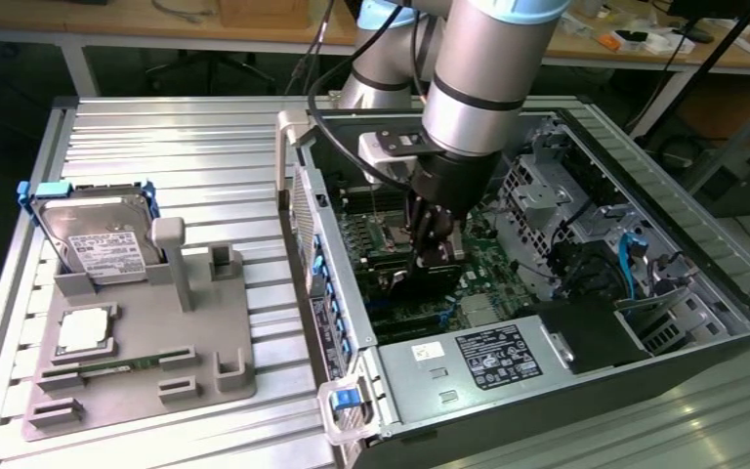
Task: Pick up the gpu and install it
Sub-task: 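Press down on the gpu until it lock into place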
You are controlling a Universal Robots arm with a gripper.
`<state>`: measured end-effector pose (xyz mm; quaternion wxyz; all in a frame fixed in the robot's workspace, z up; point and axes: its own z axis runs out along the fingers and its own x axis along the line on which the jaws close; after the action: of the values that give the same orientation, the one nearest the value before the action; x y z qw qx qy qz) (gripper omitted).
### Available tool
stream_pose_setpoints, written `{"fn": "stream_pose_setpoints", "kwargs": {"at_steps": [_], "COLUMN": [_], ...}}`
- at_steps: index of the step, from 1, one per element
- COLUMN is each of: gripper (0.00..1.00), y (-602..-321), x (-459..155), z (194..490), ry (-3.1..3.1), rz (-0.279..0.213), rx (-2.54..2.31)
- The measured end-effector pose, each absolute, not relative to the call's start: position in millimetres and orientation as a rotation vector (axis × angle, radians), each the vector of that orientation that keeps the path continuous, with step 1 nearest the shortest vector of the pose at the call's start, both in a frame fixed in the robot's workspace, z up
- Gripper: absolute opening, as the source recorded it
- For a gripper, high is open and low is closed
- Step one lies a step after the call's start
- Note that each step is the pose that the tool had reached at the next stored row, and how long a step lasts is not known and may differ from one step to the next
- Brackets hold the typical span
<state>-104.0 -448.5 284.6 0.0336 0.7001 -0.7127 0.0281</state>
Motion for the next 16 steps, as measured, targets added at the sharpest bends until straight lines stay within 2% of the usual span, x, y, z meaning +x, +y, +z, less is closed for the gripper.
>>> {"fn": "stream_pose_setpoints", "kwargs": {"at_steps": [16], "gripper": [0.11], "y": [-445.2], "x": [-104.1], "z": [276.3], "ry": [-2.182], "rz": [0.107], "rx": [2.143]}}
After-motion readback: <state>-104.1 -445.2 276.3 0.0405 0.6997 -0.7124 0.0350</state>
